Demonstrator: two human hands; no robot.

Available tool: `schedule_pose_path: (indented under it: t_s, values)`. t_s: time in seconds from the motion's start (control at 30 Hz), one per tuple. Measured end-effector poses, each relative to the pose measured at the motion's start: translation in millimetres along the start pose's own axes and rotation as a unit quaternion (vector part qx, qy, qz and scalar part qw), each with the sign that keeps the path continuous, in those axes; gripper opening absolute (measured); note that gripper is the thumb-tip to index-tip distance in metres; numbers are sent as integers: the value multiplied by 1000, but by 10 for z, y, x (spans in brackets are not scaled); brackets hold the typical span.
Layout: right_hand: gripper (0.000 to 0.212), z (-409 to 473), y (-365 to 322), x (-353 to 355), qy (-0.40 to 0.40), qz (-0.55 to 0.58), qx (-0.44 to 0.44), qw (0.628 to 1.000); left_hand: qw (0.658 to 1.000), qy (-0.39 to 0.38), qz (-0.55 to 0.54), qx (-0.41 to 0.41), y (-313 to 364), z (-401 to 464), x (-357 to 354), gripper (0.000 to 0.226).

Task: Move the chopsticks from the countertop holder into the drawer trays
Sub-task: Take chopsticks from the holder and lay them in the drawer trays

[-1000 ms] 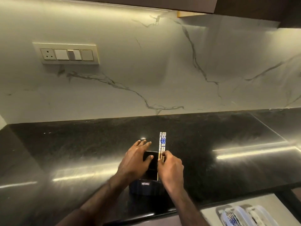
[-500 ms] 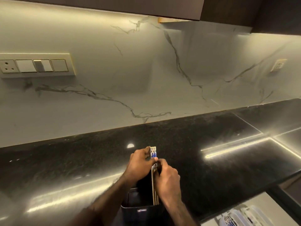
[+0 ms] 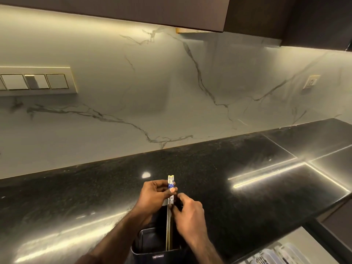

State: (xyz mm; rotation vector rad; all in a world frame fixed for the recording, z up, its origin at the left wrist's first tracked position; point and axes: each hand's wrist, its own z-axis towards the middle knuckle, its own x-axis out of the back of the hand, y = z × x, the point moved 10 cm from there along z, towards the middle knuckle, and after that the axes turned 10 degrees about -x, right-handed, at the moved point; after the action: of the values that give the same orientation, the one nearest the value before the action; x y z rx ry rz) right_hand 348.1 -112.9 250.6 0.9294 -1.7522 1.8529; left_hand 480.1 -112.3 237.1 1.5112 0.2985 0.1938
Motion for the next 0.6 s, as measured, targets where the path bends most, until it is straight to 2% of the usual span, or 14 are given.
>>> schedule_pose_path:
  t_s: [0.17, 0.33, 0.6]
  values:
    - [7, 25, -7, 8, -32, 34, 6, 999, 999, 8, -12, -34, 188, -50, -15, 16]
    - [11, 26, -116, 55, -66, 99, 32, 992, 996, 8, 10, -91, 660, -124, -49, 21]
    - [7, -219, -340, 24, -179, 193, 85, 961, 985, 42, 10, -166, 1579, -350, 104, 18]
